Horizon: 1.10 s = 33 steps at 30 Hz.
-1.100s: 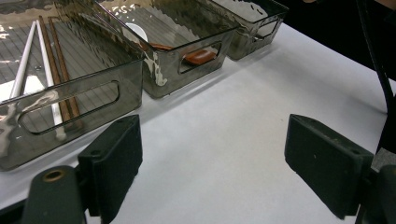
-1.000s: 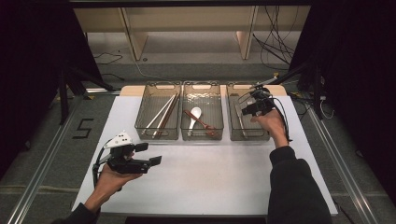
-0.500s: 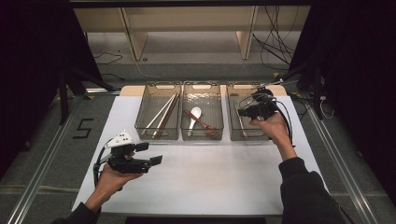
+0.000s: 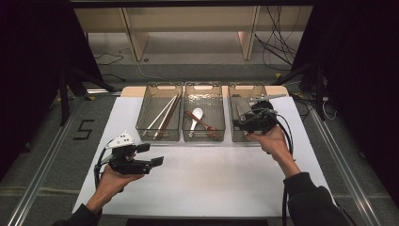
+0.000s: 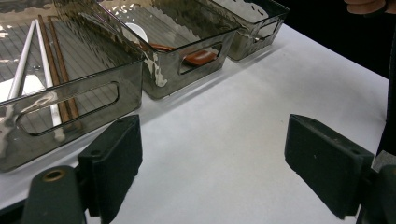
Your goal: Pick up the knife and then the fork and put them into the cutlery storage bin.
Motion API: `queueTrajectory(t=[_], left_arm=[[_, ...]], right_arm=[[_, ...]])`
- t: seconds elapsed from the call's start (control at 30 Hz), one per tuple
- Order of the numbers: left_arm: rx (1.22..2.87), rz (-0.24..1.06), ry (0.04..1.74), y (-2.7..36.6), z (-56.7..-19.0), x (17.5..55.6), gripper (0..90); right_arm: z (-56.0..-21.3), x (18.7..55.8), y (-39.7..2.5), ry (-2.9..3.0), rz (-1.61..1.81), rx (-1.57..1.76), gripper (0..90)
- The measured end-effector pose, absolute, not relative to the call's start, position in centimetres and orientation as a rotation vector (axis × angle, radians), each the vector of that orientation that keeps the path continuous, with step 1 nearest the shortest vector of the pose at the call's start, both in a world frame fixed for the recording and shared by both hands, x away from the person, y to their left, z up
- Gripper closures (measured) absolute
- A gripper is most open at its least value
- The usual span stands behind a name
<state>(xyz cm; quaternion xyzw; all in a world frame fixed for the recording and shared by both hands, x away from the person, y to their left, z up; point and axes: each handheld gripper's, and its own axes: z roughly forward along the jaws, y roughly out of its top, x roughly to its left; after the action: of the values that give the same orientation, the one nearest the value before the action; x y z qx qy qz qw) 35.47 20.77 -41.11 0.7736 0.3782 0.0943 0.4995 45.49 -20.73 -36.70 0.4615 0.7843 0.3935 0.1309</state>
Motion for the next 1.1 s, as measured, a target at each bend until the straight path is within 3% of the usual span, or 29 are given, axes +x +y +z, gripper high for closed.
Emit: queueTrajectory(t=[1.1], left_arm=[[1.882, 0.225, 0.901, 20.7, -41.1, 35.2, 18.4]], right_arm=[[-38.8, 37.5, -20.9, 2.245, 1.381, 1.133, 30.0]])
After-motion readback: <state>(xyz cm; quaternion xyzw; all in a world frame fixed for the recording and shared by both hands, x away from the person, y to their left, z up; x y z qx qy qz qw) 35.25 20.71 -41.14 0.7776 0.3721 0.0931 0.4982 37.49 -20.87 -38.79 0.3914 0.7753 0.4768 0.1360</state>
